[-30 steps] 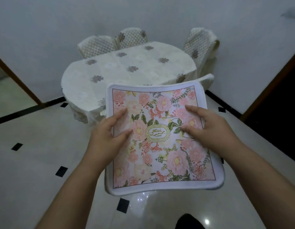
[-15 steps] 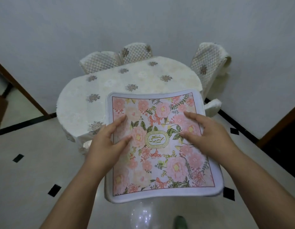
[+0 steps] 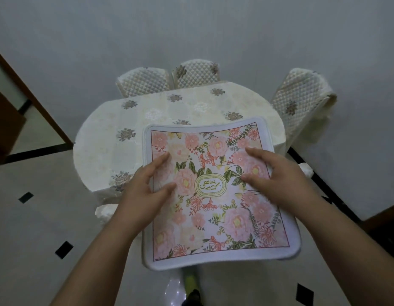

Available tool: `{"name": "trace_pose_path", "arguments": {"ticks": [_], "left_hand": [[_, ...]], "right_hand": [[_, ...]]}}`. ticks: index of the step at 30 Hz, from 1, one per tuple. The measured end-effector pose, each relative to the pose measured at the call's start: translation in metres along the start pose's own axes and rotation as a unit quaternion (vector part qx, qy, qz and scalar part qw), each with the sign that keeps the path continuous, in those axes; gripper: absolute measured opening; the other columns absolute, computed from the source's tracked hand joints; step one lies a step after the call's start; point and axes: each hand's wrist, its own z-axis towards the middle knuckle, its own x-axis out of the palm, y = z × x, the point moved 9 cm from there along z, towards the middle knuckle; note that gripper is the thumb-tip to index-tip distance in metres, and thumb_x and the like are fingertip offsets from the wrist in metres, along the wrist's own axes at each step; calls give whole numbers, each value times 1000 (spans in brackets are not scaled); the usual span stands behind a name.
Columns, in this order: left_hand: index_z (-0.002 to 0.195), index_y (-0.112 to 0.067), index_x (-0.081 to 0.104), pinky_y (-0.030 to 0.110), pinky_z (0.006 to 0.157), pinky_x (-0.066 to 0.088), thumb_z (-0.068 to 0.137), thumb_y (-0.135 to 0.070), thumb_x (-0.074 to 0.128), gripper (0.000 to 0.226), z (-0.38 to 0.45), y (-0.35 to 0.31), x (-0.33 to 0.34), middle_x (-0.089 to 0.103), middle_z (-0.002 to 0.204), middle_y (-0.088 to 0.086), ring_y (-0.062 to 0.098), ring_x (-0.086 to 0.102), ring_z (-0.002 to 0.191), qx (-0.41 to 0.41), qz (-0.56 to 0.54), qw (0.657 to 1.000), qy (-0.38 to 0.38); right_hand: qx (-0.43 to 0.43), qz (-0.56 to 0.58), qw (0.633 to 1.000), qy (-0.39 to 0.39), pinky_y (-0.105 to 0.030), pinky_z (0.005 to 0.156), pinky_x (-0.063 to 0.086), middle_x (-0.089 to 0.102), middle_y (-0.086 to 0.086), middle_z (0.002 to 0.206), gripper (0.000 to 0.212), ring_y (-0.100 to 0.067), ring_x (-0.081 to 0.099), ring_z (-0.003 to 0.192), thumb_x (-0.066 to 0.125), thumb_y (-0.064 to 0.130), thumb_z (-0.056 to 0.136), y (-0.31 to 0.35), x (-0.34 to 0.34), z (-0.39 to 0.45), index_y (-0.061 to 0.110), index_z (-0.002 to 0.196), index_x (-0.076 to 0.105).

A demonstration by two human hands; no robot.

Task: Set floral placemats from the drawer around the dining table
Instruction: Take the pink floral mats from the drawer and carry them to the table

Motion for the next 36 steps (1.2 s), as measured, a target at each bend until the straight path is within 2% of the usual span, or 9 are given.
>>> {"name": "trace_pose_path", "arguments": {"ticks": [4,10,14,19,23,29,31,33,36], "left_hand": [[138,-55,51,41,112,44,90,-23,75,63,45,10,9,45,125,-39,-2,49,127,0,-2,1000,2],[136,-59,50,45,109,47,90,-21,74,63,134,30,7,48,138,-29,5,52,130,-5,-37,999,11],[136,-57,51,43,108,49,91,-20,74,63,197,45,-5,49,140,-26,3,52,128,-17,-39,999,3],[135,-55,53,44,110,46,88,-19,77,63,269,58,-23,51,137,-33,3,52,131,-15,-32,999,-9],[129,-55,57,44,102,53,85,-22,80,59,309,66,-36,50,127,-41,5,57,123,-27,-40,998,-39],[128,-54,60,39,89,60,85,-8,77,65,356,109,-19,61,133,-17,11,69,108,-107,-137,985,-5],[129,-53,59,36,86,61,87,-1,73,69,366,128,-5,63,132,-10,9,70,104,-139,-133,981,15],[130,-54,58,31,81,62,89,1,70,69,375,145,8,61,132,-12,6,70,100,-162,-108,981,26],[133,-52,56,23,77,60,93,2,64,68,393,166,29,54,135,-15,6,66,105,-193,-105,975,42]], "right_hand": [[1,-12,1000,0,-39,110,44,57,11,139,69,-9,54,123,82,44,77,-6,2,43,43,140,53],[17,-30,999,6,-24,98,42,56,9,138,69,-8,54,116,82,47,77,-3,16,127,46,139,53],[47,55,997,15,-23,86,51,60,16,127,63,-4,62,105,84,42,76,0,33,183,49,132,57],[60,122,990,25,-36,89,59,65,16,122,60,-6,68,101,84,29,79,-7,61,247,51,128,59],[57,190,978,58,-45,98,56,58,12,139,61,-12,62,118,64,5,92,-19,92,286,54,128,60],[58,220,971,66,-53,107,47,52,15,144,65,-16,53,132,55,0,96,-40,121,364,57,126,59],[41,200,977,63,-49,109,46,52,18,143,64,-14,50,134,55,-2,95,-45,128,392,53,129,59],[23,168,983,65,-32,106,48,52,17,140,60,-7,48,130,57,-1,95,-48,134,419,45,132,60],[-12,114,990,87,-19,102,36,55,7,142,54,-1,45,120,58,1,96,-56,150,460,37,136,60]]}}
